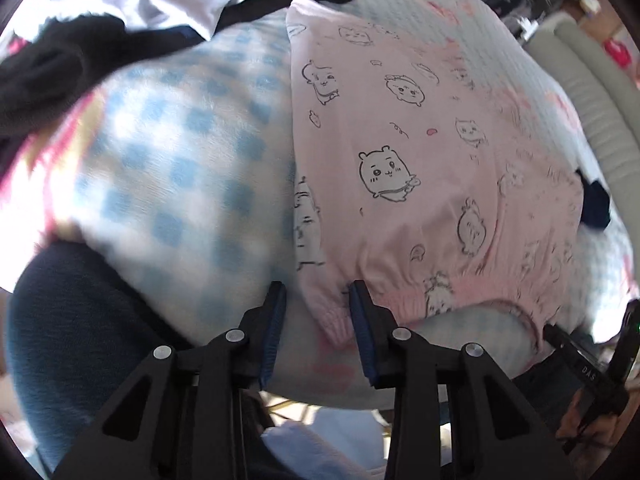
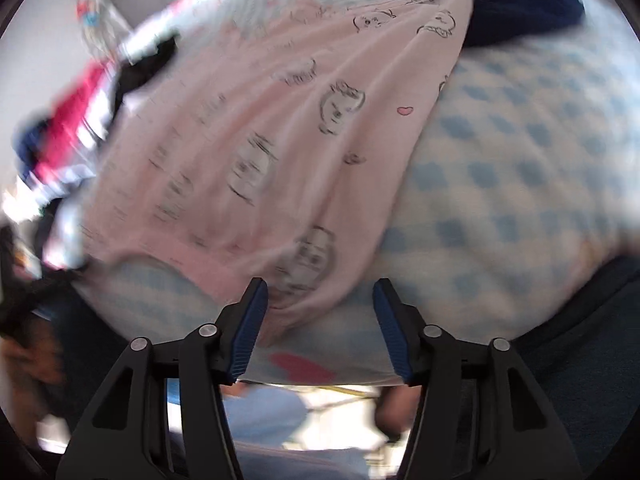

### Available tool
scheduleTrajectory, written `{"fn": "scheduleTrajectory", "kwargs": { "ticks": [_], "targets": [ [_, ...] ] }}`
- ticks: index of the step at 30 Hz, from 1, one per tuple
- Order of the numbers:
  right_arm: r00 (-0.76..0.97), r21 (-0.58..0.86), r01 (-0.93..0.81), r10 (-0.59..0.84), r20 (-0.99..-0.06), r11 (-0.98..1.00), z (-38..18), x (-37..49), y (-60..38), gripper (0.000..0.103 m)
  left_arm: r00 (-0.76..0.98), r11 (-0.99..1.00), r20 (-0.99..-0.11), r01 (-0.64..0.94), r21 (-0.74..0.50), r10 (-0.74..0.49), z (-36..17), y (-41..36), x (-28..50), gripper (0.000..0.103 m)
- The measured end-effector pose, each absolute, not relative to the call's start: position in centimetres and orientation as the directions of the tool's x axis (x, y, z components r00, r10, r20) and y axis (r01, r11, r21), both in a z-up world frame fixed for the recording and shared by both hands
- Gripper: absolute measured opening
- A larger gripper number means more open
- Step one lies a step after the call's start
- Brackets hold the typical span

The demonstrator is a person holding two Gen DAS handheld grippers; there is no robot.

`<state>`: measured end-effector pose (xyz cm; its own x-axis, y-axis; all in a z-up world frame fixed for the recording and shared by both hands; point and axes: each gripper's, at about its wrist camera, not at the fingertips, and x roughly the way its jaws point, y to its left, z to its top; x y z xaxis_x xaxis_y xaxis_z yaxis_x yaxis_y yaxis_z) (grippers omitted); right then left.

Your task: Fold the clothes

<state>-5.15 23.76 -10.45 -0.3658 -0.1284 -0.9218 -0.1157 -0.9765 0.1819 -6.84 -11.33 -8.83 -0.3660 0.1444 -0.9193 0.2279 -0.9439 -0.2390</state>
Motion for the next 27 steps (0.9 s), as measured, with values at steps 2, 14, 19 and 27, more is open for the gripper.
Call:
{"fn": "scheduleTrajectory", "kwargs": {
  "ticks": [2,14,19,27],
  "targets": [
    [-0.360,0.169,-0.107,-0.120,-0.925,-0.980,-10.5,-5.2,23.5,0.055,-0.383,-0.951,-0.915,0.215,-0.224,0.129,-8.2,-11.3,-6.5,0.035],
    [-0.346,0.282,-0.082,-0.238,-0.908,-0.956,-11.9,-8.1,21.7,0.059,-0.409,-0.972,-0.896,0.081,-0.222,0.170,-8.5,-7.1,-8.9,0.033],
    [-0.351,0.253,-0.128,-0.195,-0.916,-0.959,-11.9,-6.3,23.4,0.055,-0.445,-0.951,-0.862,0.063,-0.302,0.245,-7.7,-8.9,-7.4,0.033],
    [-0.411,0.400,-0.185,-0.299,-0.861,-0.898,-10.9,-6.5,25.4,0.055,-0.464,-0.929,-0.806,-0.128,-0.348,0.366,-5.4,-4.7,-8.0,0.034]
  ]
}}
